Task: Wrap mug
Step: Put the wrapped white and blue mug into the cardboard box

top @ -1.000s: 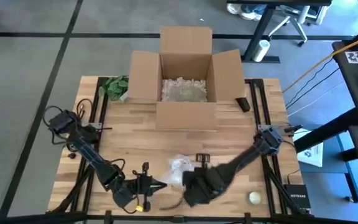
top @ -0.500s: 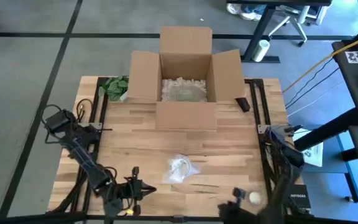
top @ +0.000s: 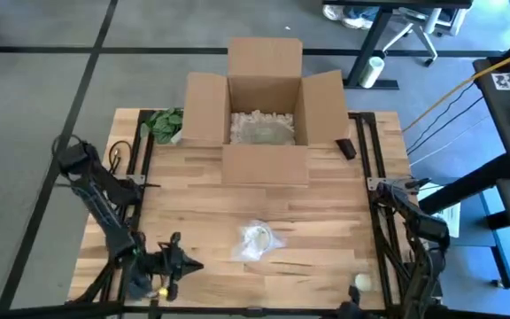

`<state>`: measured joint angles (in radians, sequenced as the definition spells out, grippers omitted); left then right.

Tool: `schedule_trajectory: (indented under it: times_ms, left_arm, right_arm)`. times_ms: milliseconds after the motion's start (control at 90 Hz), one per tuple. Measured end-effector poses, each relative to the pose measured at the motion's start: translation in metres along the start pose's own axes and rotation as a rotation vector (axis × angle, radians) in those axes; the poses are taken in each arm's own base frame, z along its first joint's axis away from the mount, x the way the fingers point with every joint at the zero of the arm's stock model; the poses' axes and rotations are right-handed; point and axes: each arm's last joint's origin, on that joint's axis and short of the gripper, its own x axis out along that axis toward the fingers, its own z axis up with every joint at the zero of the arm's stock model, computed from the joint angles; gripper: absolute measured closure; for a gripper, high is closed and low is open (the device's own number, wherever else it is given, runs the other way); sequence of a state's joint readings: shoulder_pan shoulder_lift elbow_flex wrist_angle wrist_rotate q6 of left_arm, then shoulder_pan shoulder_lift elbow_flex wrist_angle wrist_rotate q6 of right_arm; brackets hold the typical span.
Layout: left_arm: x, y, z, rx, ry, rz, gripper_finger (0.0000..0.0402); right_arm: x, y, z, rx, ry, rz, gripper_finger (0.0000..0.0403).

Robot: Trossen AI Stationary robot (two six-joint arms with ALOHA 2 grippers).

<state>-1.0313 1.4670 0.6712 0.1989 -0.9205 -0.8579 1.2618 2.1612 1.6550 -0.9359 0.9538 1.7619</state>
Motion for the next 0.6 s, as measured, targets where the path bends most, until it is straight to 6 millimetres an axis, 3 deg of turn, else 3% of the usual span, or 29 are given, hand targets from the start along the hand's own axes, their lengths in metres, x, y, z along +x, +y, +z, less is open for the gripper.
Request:
schedule_trajectory:
  times_ms: [144,356,500,600]
  left_arm:
    - [0.009,0.032,-0.004,-0.079,-0.048,-0.182,0.0402]
    - [0.039,0.059,0.015,0.037,-0.006,-0.294,0.0402]
    - [0.055,0.077,0.025,0.060,0.036,-0.309,0.0402]
    - [0.060,0.084,0.030,0.065,0.050,-0.329,0.0402]
  right_arm:
    - [0.012,0.001,0.015,-0.063,-0.007,-0.030,0.0403]
    - [0.041,-0.001,0.038,-0.148,-0.083,-0.088,0.0403]
    - [0.067,-0.013,0.038,-0.115,-0.076,-0.110,0.0403]
    - [0.088,-0.016,0.035,-0.060,-0.037,-0.011,0.0403]
